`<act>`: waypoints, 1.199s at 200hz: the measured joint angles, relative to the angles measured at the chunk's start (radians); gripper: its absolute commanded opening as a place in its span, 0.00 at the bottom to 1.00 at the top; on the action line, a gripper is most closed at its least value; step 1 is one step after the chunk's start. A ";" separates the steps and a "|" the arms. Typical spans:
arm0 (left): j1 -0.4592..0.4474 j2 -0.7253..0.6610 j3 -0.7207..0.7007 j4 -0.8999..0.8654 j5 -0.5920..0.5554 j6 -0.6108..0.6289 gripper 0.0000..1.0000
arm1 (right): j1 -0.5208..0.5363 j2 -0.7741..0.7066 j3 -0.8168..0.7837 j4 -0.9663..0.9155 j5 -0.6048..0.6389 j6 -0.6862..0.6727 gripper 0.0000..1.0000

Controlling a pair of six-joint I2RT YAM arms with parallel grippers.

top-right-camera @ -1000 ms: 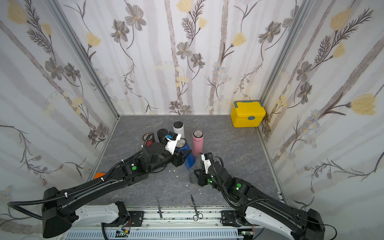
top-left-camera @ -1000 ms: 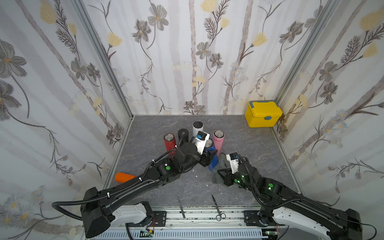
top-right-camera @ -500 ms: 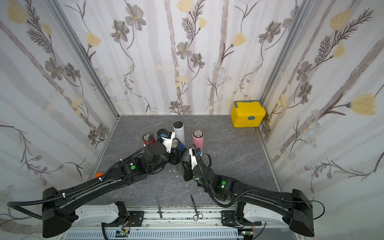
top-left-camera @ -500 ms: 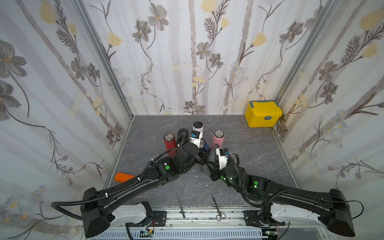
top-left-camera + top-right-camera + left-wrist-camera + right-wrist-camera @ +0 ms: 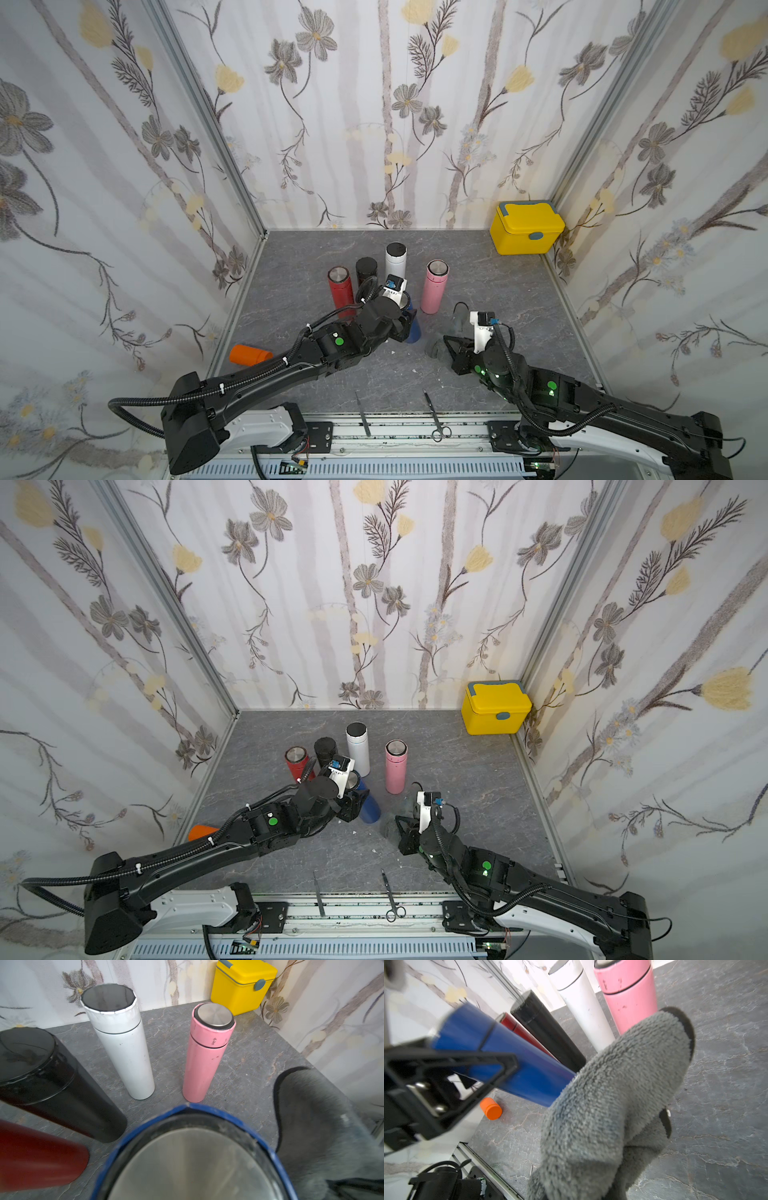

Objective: Wipe the surface of the thermos
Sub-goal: Wipe the dirt from the surface of the thermos, then place the thermos at the center of the board.

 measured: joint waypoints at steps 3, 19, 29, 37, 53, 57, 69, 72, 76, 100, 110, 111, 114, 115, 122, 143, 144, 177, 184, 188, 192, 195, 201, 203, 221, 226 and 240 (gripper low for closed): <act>0.000 0.000 -0.008 0.002 -0.005 0.003 0.00 | -0.001 -0.002 0.004 -0.005 0.001 0.000 0.00; 0.000 0.005 -0.039 0.014 -0.026 0.016 0.00 | -0.011 -0.002 0.021 -0.026 0.003 -0.004 0.00; 0.000 0.009 -0.058 0.027 -0.035 0.022 0.00 | -0.021 -0.002 0.030 -0.037 0.001 -0.013 0.00; 0.000 0.010 -0.070 0.033 -0.041 0.026 0.00 | -0.035 -0.007 0.037 -0.044 -0.001 -0.014 0.00; 0.000 0.013 -0.092 0.050 -0.050 0.040 0.00 | -0.077 -0.016 0.049 -0.046 -0.023 -0.027 0.00; 0.000 0.015 -0.096 0.054 -0.052 0.041 0.00 | -0.091 -0.019 0.051 -0.046 -0.031 -0.028 0.00; 0.000 0.019 -0.105 0.068 -0.055 0.045 0.00 | -0.133 -0.027 0.057 -0.046 -0.064 -0.042 0.00; 0.000 0.019 -0.107 0.070 -0.056 0.046 0.00 | -0.144 -0.029 0.058 -0.045 -0.071 -0.044 0.00; 0.000 0.020 -0.110 0.074 -0.056 0.048 0.01 | -0.159 -0.032 0.061 -0.045 -0.084 -0.045 0.00; 0.000 0.028 -0.123 0.090 -0.056 0.059 0.19 | -0.225 -0.031 0.079 -0.039 -0.146 -0.065 0.00; 0.000 0.032 -0.129 0.096 -0.057 0.062 0.24 | -0.237 -0.023 0.085 -0.034 -0.176 -0.076 0.00; 0.000 0.032 -0.129 0.098 -0.057 0.062 0.24 | -0.238 -0.022 0.085 -0.033 -0.178 -0.077 0.00; 0.000 0.033 -0.130 0.101 -0.057 0.062 0.26 | -0.241 -0.019 0.087 -0.031 -0.187 -0.079 0.00; 0.000 0.033 -0.130 0.103 -0.057 0.062 0.26 | -0.241 -0.018 0.088 -0.031 -0.188 -0.079 0.00; 0.000 0.034 -0.135 0.114 -0.058 0.062 0.29 | -0.245 -0.010 0.090 -0.024 -0.200 -0.082 0.00; 0.002 0.038 -0.143 0.135 -0.064 0.063 0.31 | -0.253 0.019 0.095 -0.003 -0.241 -0.090 0.00; 0.002 0.039 -0.143 0.136 -0.064 0.063 0.31 | -0.253 0.020 0.095 -0.003 -0.242 -0.090 0.00; 0.000 0.040 -0.161 0.176 -0.068 0.070 0.33 | -0.266 0.052 0.143 0.014 -0.300 -0.098 0.00; 0.000 0.038 -0.166 0.183 -0.071 0.072 0.35 | -0.268 0.063 0.161 0.021 -0.317 -0.105 0.00; 0.000 0.036 -0.169 0.187 -0.071 0.074 0.36 | -0.269 0.072 0.174 0.024 -0.326 -0.107 0.00; 0.000 0.034 -0.171 0.188 -0.071 0.074 0.38 | -0.270 0.081 0.185 0.031 -0.337 -0.108 0.00; 0.000 0.032 -0.173 0.190 -0.070 0.075 0.40 | -0.272 0.088 0.193 0.036 -0.346 -0.110 0.00; 0.000 0.029 -0.176 0.192 -0.069 0.078 0.41 | -0.273 0.102 0.214 0.039 -0.360 -0.116 0.00; 0.000 0.027 -0.177 0.192 -0.069 0.079 0.41 | -0.273 0.107 0.222 0.039 -0.368 -0.116 0.00; 0.000 0.014 -0.182 0.187 -0.057 0.090 0.25 | -0.273 0.150 0.282 0.063 -0.418 -0.131 0.00; 0.000 0.011 -0.182 0.182 -0.050 0.094 0.18 | -0.274 0.161 0.296 0.071 -0.428 -0.131 0.00; 0.000 0.003 -0.175 0.157 -0.035 0.100 0.00 | -0.275 0.188 0.321 0.090 -0.467 -0.138 0.00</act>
